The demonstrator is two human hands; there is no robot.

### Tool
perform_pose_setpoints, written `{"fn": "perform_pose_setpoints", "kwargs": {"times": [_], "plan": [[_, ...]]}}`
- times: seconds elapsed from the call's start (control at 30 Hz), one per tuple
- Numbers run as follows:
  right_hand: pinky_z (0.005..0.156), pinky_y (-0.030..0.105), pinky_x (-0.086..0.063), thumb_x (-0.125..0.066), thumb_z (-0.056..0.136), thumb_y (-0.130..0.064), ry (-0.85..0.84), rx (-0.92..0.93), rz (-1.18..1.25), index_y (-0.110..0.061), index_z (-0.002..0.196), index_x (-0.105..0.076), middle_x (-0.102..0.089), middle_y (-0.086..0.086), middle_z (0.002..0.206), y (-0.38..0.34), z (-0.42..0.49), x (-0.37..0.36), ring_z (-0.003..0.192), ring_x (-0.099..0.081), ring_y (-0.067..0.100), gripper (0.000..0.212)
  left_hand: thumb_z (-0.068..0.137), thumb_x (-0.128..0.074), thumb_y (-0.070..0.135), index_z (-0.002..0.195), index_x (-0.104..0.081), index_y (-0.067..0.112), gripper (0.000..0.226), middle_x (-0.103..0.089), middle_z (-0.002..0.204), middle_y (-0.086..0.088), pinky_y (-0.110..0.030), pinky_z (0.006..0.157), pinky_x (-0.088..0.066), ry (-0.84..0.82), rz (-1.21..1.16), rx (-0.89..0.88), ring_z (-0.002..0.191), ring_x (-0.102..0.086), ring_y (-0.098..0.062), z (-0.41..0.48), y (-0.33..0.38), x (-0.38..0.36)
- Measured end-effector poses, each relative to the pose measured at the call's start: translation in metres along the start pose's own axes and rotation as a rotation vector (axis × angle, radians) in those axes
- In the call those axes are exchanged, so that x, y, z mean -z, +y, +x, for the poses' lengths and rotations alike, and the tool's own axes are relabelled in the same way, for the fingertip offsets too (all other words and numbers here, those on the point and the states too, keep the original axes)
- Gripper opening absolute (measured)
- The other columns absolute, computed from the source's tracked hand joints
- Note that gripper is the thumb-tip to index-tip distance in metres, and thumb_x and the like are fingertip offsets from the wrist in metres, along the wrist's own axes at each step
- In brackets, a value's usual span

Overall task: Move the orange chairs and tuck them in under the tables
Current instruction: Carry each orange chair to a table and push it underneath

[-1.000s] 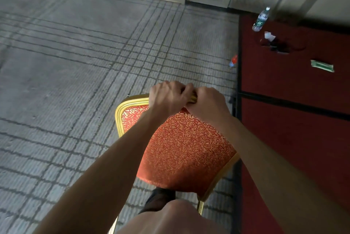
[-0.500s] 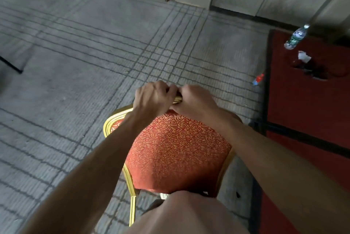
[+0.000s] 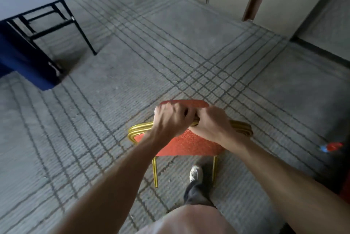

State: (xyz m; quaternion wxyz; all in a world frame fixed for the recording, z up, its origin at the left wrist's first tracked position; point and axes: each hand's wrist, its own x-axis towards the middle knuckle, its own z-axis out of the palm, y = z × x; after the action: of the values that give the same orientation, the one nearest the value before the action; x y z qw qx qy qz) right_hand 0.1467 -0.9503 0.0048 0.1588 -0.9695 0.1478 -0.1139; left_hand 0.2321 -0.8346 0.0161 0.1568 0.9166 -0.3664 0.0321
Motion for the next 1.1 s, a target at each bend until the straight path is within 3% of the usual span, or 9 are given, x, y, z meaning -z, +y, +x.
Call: {"fn": "perform_pose_setpoints", "kwargs": {"times": [0.1, 0.23, 0.33, 0.43, 0.53, 0.67, 0.77, 0.93, 1.1], "plan": [[0.050, 0.027, -0.042, -0.059, 0.072, -0.047, 0.038, 0.044, 0.015, -0.017, 0.074, -0.070, -0.068, 0.006, 0.061, 0.034, 0.044, -0.003, 0.058, -0.066, 0.031, 0.032, 0.094, -0.050, 0.040, 0.057, -0.056, 0.011, 0.047, -0.044, 0.048, -0.003, -0.027, 0.050, -0.022, 0.014, -0.014, 0.041, 0.045, -0.035, -0.017, 0.047, 0.009, -0.010], [0.045, 0.024, -0.034, -0.068, 0.078, -0.038, 0.072, 0.041, -0.054, -0.019, 0.070, -0.066, -0.063, 0.003, 0.054, 0.071, 0.119, 0.009, 0.047, -0.061, 0.026, 0.021, 0.097, -0.039, 0.050, 0.062, -0.058, 0.011, 0.056, -0.056, 0.057, -0.007, -0.032, 0.055, -0.037, -0.011, -0.065, 0.144, 0.056, -0.056, -0.028, 0.130, 0.019, -0.014], [0.045, 0.023, -0.026, -0.066, 0.085, -0.037, 0.136, 0.006, -0.132, -0.020, 0.070, -0.066, -0.061, 0.000, 0.051, 0.073, 0.169, 0.009, 0.044, -0.060, 0.021, 0.023, 0.099, -0.044, 0.047, 0.071, -0.056, 0.018, 0.043, -0.058, 0.057, -0.007, -0.036, 0.057, -0.048, 0.067, -0.118, 0.140, 0.061, -0.061, -0.035, 0.173, 0.011, -0.012], [0.046, 0.027, -0.042, -0.056, 0.092, -0.039, 0.108, 0.010, -0.080, -0.019, 0.077, -0.069, -0.066, 0.003, 0.057, 0.076, 0.205, 0.008, 0.051, -0.065, 0.025, 0.028, 0.101, -0.041, 0.050, 0.066, -0.051, 0.019, 0.048, -0.053, 0.054, 0.001, -0.029, 0.057, -0.035, 0.051, -0.163, 0.111, 0.056, -0.056, -0.020, 0.201, -0.011, -0.014], [0.045, 0.027, -0.043, -0.061, 0.089, -0.041, 0.142, 0.063, -0.048, -0.019, 0.074, -0.070, -0.064, 0.003, 0.053, 0.092, 0.234, 0.011, 0.047, -0.064, 0.025, 0.028, 0.103, -0.035, 0.052, 0.064, -0.048, 0.020, 0.052, -0.047, 0.051, 0.007, -0.029, 0.056, -0.029, -0.020, -0.201, 0.018, 0.049, -0.046, -0.007, 0.230, -0.022, -0.018], [0.045, 0.023, -0.032, -0.066, 0.084, -0.039, 0.108, 0.074, -0.024, -0.017, 0.068, -0.068, -0.064, 0.003, 0.053, 0.106, 0.285, 0.010, 0.046, -0.062, 0.026, 0.028, 0.101, -0.035, 0.051, 0.059, -0.043, 0.024, 0.050, -0.048, 0.055, 0.004, -0.033, 0.061, -0.036, 0.005, -0.172, 0.110, 0.059, -0.054, -0.019, 0.283, -0.029, -0.022], [0.050, 0.026, -0.029, -0.061, 0.085, -0.041, 0.076, 0.054, -0.034, -0.017, 0.074, -0.071, -0.068, 0.005, 0.060, 0.117, 0.333, 0.009, 0.056, -0.066, 0.029, 0.029, 0.097, -0.034, 0.053, 0.059, -0.043, 0.025, 0.048, -0.059, 0.063, -0.002, -0.036, 0.064, -0.043, 0.022, -0.182, 0.148, 0.071, -0.061, -0.028, 0.330, -0.039, -0.028], [0.054, 0.027, -0.031, -0.061, 0.086, -0.043, 0.051, 0.072, -0.050, -0.016, 0.080, -0.071, -0.071, 0.007, 0.068, 0.140, 0.422, 0.002, 0.066, -0.068, 0.031, 0.029, 0.098, -0.035, 0.052, 0.069, -0.055, 0.020, 0.048, -0.067, 0.077, -0.008, -0.034, 0.062, -0.036, 0.029, -0.118, 0.129, 0.078, -0.063, -0.030, 0.422, -0.064, -0.045], [0.053, 0.026, -0.034, -0.062, 0.084, -0.047, -0.039, 0.004, -0.029, -0.014, 0.081, -0.071, -0.072, 0.007, 0.073, 0.164, 0.521, -0.019, 0.071, -0.069, 0.030, 0.034, 0.094, -0.026, 0.054, 0.076, -0.053, 0.016, 0.050, -0.067, 0.081, -0.007, -0.034, 0.057, -0.032, -0.027, -0.101, 0.108, 0.077, -0.062, -0.029, 0.520, -0.093, -0.068]]}}
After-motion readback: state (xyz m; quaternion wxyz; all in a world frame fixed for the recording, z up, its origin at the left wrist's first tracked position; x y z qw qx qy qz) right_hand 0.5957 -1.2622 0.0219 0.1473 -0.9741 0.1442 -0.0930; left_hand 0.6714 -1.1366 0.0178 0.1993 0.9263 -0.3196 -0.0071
